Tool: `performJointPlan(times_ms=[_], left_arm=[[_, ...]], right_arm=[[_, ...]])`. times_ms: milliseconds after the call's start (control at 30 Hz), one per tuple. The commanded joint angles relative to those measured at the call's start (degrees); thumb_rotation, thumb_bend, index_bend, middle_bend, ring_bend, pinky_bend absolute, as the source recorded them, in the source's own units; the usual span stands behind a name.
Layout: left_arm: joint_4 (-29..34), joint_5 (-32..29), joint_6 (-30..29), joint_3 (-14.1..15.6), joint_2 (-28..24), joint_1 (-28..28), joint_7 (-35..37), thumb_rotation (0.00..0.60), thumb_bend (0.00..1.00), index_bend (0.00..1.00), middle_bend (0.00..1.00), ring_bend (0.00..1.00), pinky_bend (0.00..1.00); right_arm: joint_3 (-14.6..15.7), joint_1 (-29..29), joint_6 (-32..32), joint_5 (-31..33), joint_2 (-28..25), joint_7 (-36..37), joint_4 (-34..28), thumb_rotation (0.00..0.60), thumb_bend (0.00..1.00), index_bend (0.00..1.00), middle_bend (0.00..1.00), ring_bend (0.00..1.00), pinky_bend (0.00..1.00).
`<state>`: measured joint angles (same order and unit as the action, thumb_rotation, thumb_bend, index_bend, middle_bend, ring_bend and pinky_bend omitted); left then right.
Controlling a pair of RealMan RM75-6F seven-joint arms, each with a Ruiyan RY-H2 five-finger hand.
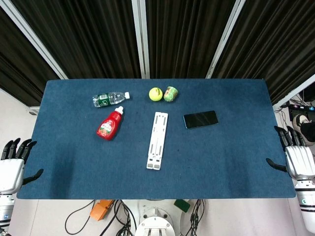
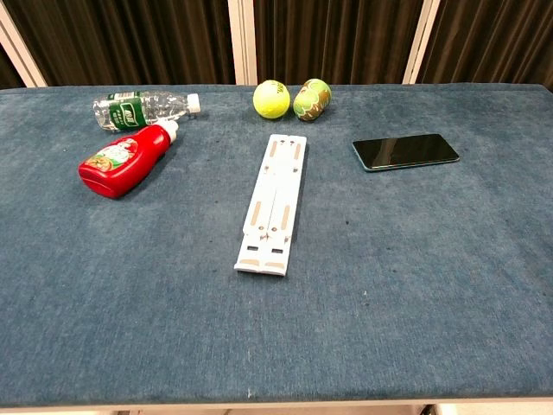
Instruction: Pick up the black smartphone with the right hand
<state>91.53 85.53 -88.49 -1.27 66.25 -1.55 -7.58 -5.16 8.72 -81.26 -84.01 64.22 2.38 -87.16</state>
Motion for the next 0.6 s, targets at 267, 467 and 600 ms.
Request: performJointPlan(times_ms=[267, 467, 600], left_arm=[[-0.3, 0.1, 0.3, -0.5, 0.2, -0.4, 0.1, 0.6, 0.18, 0.15, 0.11, 0.02, 0.0], [-0.2, 0.0, -0.3, -0.5, 0.1, 0.0, 0.1, 0.6, 0.18, 0.15, 0.11, 0.02, 0.0], [0.0, -0.4, -0.4, -0.6, -0.3, 0.2, 0.0, 0.6, 0.18, 0.15, 0.11, 0.02, 0.0]], right_arm=[[-2.5, 7.2, 10.5, 3.3, 1.8, -5.9, -1.5, 0.6, 0.26, 0.07, 0.18, 0.04, 0.13], [-6.3, 17.7, 23.4, 8.4, 8.3, -9.7, 3.7, 0.6, 0.26, 0.18, 0.17, 0.03, 0.13], [-8.0, 24.1, 30.9, 12.5, 14.5, -12.3, 10.2, 0.6, 0.26, 0.19, 0.16, 0.01, 0.13]])
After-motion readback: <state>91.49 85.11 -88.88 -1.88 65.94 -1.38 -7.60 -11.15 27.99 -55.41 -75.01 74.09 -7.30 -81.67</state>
